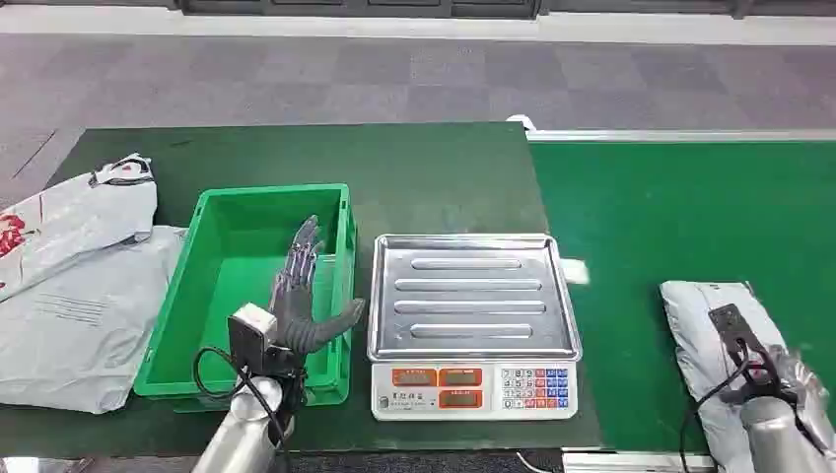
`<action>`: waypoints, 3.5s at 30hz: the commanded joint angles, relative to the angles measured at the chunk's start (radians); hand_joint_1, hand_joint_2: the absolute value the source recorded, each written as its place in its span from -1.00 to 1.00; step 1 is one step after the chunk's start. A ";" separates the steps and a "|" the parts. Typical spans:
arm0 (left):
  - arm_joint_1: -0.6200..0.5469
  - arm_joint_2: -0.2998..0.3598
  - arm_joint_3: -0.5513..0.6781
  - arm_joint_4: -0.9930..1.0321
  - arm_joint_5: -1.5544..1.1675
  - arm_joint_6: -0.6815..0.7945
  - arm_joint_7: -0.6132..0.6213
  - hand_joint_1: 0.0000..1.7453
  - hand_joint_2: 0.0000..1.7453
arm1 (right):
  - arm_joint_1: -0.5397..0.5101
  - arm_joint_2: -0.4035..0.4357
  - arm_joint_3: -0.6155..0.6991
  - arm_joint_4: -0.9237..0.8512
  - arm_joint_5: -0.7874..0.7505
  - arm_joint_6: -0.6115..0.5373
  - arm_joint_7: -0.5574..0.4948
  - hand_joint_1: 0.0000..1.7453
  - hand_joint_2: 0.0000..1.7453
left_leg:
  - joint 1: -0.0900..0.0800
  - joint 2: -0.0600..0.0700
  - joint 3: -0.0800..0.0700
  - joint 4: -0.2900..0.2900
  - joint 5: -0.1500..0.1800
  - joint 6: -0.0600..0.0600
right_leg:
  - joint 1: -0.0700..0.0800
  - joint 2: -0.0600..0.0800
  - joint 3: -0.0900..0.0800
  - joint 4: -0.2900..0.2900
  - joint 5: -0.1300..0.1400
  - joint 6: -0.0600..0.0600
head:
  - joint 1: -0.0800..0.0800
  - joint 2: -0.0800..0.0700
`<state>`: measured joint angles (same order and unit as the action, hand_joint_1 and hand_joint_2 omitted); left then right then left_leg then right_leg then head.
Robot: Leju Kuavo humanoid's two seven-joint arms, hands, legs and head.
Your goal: Moved the parcel from conveyor to table for the left to box.
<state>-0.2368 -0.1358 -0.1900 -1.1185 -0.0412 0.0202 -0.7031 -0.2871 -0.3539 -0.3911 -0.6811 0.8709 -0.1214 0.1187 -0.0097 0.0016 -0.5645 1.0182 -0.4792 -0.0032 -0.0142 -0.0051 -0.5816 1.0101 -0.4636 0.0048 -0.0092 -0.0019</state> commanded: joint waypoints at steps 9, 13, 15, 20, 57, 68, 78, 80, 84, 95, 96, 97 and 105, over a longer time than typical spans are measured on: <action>-0.055 0.030 -0.024 0.099 0.007 -0.002 0.005 -1.00 1.00 | 0.021 -0.036 0.110 0.203 0.045 0.187 -0.013 -1.00 1.00 | 0.004 -0.004 0.006 -0.001 0.001 0.000 | 0.004 -0.004 0.010 -0.006 0.001 0.001 | 0.000 0.000; -0.034 0.035 -0.023 0.071 0.009 0.021 0.005 -1.00 1.00 | 0.012 -0.015 0.117 0.154 0.045 0.178 -0.046 1.00 1.00 | 0.005 -0.004 0.006 -0.003 0.002 0.000 | 0.005 -0.004 0.012 -0.010 0.002 0.001 | 0.000 0.000; -0.027 0.039 -0.019 0.067 0.016 0.020 0.005 -1.00 1.00 | -0.006 0.015 0.108 0.125 0.030 0.132 -0.079 1.00 1.00 | 0.005 -0.002 0.009 -0.002 0.001 0.001 | 0.005 -0.002 0.014 -0.011 0.002 0.001 | 0.000 0.000; 0.002 0.039 -0.021 0.033 0.011 0.026 0.005 -1.00 1.00 | 0.012 0.060 0.086 0.013 0.000 0.038 -0.130 1.00 1.00 | 0.006 0.002 0.012 0.001 -0.001 0.003 | 0.006 0.001 0.019 -0.010 0.002 0.004 | 0.000 0.000; 0.002 0.022 -0.050 0.020 0.010 0.004 0.005 -1.00 1.00 | 0.275 0.259 -0.078 -1.024 -0.616 -0.454 -0.817 1.00 1.00 | 0.002 0.001 -0.001 -0.001 0.002 0.002 | 0.001 0.001 0.002 -0.006 0.003 0.004 | 0.000 0.000; 0.024 0.003 -0.040 -0.018 0.004 0.019 0.005 -1.00 1.00 | -0.229 0.175 0.659 -0.562 -0.424 -0.202 -0.588 1.00 1.00 | 0.001 0.031 -0.006 -0.002 0.000 0.002 | 0.000 0.031 -0.002 -0.005 0.011 0.005 | 0.000 0.000; 0.005 0.011 -0.086 0.021 0.013 0.004 0.005 -1.00 1.00 | -0.385 0.315 1.048 0.137 -0.251 0.191 -0.423 1.00 1.00 | 0.005 0.007 -0.001 -0.004 0.012 -0.002 | 0.005 0.007 -0.001 -0.005 0.012 -0.001 | 0.000 0.000; 0.013 0.014 -0.090 0.009 0.020 0.012 0.005 -1.00 1.00 | -0.387 0.313 1.062 0.123 -0.269 0.210 -0.425 1.00 1.00 | 0.006 -0.001 -0.004 -0.003 0.013 -0.003 | 0.005 0.000 -0.002 -0.004 0.011 -0.001 | 0.000 0.000; 0.018 0.010 -0.100 0.005 0.024 0.009 0.005 -1.00 1.00 | -0.375 0.316 1.059 0.086 -0.314 0.234 -0.420 1.00 1.00 | 0.006 0.001 -0.003 -0.006 0.014 -0.004 | 0.006 0.001 -0.001 -0.007 0.012 -0.002 | 0.000 0.000; -0.006 0.003 -0.120 0.033 0.036 0.001 0.005 -1.00 1.00 | -0.298 0.300 1.034 -0.022 -0.438 0.201 -0.502 1.00 1.00 | 0.006 0.002 0.002 -0.005 0.013 -0.005 | 0.006 0.003 0.001 -0.006 0.013 -0.004 | 0.000 0.000; -0.004 0.004 -0.121 0.031 0.038 0.001 0.005 -1.00 1.00 | -0.282 0.300 1.022 -0.050 -0.464 0.170 -0.528 -0.76 1.00 | 0.006 0.002 0.002 -0.006 0.014 -0.006 | 0.006 0.003 0.001 -0.008 0.014 -0.005 | 0.000 0.000; -0.004 0.004 -0.123 0.027 0.040 -0.003 0.005 -1.00 1.00 | -0.262 0.295 1.014 -0.093 -0.473 0.116 -0.579 -1.00 1.00 | 0.006 0.002 0.002 -0.007 0.014 -0.006 | 0.006 0.003 0.001 -0.008 0.014 -0.005 | 0.000 0.000; -0.028 -0.002 -0.135 0.052 0.040 -0.024 0.005 -1.00 1.00 | -0.113 0.305 0.899 -0.351 -0.751 0.104 -0.705 -1.00 1.00 | 0.007 0.003 -0.001 -0.004 0.013 -0.006 | 0.006 0.003 -0.003 -0.005 0.013 -0.004 | 0.000 0.000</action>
<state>-0.2121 -0.1484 -0.2823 -1.1372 -0.0027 0.0099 -0.7034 -0.5121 -0.0542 0.5874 -0.8531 0.2489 -0.0389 -0.5570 -0.0037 0.0082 -0.5641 1.0158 -0.4677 -0.0083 -0.0082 0.0020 -0.5838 1.0071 -0.4516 0.0004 -0.0092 -0.0019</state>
